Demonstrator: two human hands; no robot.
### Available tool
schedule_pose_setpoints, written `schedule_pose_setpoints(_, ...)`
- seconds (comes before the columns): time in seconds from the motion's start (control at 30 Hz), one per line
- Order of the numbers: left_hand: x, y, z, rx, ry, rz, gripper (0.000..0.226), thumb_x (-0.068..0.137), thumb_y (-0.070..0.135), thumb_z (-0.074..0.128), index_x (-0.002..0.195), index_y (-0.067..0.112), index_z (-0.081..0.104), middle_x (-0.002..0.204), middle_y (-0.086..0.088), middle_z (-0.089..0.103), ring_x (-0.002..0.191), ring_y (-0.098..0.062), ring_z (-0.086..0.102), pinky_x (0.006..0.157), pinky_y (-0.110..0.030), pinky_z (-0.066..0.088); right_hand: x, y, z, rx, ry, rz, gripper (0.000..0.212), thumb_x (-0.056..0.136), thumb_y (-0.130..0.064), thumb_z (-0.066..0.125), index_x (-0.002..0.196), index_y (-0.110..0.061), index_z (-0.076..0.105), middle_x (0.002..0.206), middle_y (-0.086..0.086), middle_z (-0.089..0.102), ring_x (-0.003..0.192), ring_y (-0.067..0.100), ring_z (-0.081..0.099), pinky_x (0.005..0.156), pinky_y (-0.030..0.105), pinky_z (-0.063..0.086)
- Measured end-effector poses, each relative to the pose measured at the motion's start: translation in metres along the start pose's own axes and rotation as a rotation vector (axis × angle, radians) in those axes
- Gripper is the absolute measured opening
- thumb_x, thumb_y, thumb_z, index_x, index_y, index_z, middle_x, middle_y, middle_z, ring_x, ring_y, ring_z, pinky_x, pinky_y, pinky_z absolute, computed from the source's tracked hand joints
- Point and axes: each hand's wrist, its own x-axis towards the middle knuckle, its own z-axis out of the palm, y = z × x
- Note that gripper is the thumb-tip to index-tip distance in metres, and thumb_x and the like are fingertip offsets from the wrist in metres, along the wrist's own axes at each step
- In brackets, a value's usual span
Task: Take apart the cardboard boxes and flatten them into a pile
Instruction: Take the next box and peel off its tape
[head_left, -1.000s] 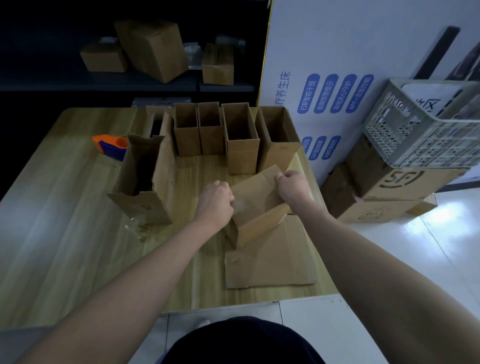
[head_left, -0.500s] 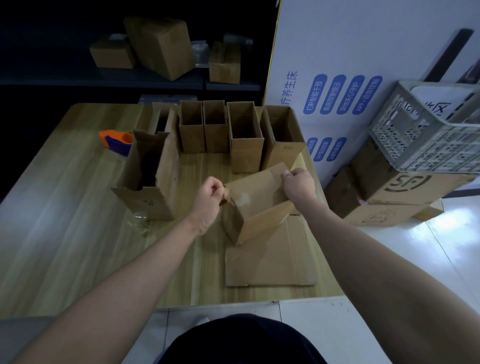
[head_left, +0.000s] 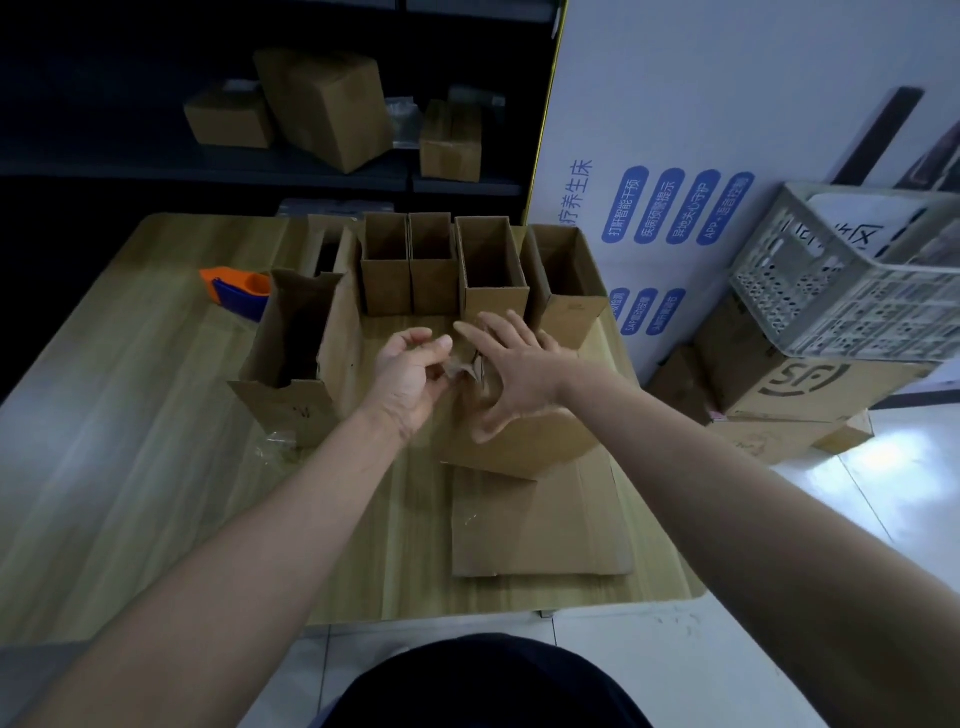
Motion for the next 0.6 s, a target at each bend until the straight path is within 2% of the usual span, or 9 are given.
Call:
schedule_pose_setpoints(0.07, 0.003, 0.004, 0.000, -0.019, 0.007, -0.013, 0.020, 0.089, -0.004, 0.055, 0.105, 0.009, 0.051, 0.089, -0.009, 0.056, 0.079, -0.019, 0.058, 0.085, -0.042, 0.055, 0.001, 0.000, -0.004, -0.001, 0.021, 0.014, 0.126, 0.063, -0.052, 0.081, 0.150, -0.038, -0.009, 0.160, -0.002, -0.003, 0.147, 0.029, -0.007, 0.117, 0.056, 0.005)
schedule_pose_setpoints(0.13, 0.006, 0.005, 0.000, 0.007, 0.029, -0.018, 0.016, 0.091, -0.003, 0.054, 0.101, 0.009, 0.052, 0.090, -0.008, 0.056, 0.081, -0.018, 0.057, 0.082, -0.038, 0.056, 0.001, 0.000, -0.005, 0.031, 0.071, 0.006, 0.122, 0.062, -0.048, 0.082, 0.151, -0.033, 0.000, 0.155, 0.000, 0.010, 0.144, 0.031, 0.010, 0.116, 0.055, 0.014)
schedule_pose_setpoints(0.2, 0.009, 0.005, 0.000, 0.100, 0.058, 0.003, 0.015, 0.091, -0.002, 0.054, 0.100, 0.011, 0.052, 0.093, -0.007, 0.056, 0.085, -0.018, 0.057, 0.086, -0.037, 0.055, 0.001, 0.001, -0.004, 0.039, 0.113, -0.011, 0.115, 0.062, -0.048, 0.082, 0.150, -0.029, 0.010, 0.149, 0.000, 0.018, 0.138, 0.029, 0.021, 0.115, 0.054, 0.020)
schedule_pose_setpoints(0.33, 0.015, 0.003, 0.003, 0.352, 0.102, 0.084, 0.020, 0.091, 0.002, 0.056, 0.108, 0.009, 0.050, 0.099, -0.008, 0.057, 0.093, -0.019, 0.060, 0.090, -0.036, 0.054, -0.002, -0.002, 0.002, 0.071, 0.194, 0.001, 0.104, 0.062, -0.044, 0.083, 0.145, -0.022, 0.022, 0.143, 0.000, 0.024, 0.132, 0.025, 0.027, 0.114, 0.052, 0.025)
schedule_pose_setpoints(0.6, 0.025, -0.002, 0.001, 0.613, 0.047, 0.201, 0.016, 0.087, 0.012, 0.066, 0.093, 0.017, 0.051, 0.101, -0.013, 0.063, 0.095, -0.026, 0.065, 0.086, -0.043, 0.055, -0.007, 0.002, 0.001, 0.157, 0.231, 0.020, 0.094, 0.062, -0.037, 0.085, 0.136, -0.020, 0.031, 0.137, 0.000, 0.027, 0.124, 0.023, 0.033, 0.105, 0.046, 0.039)
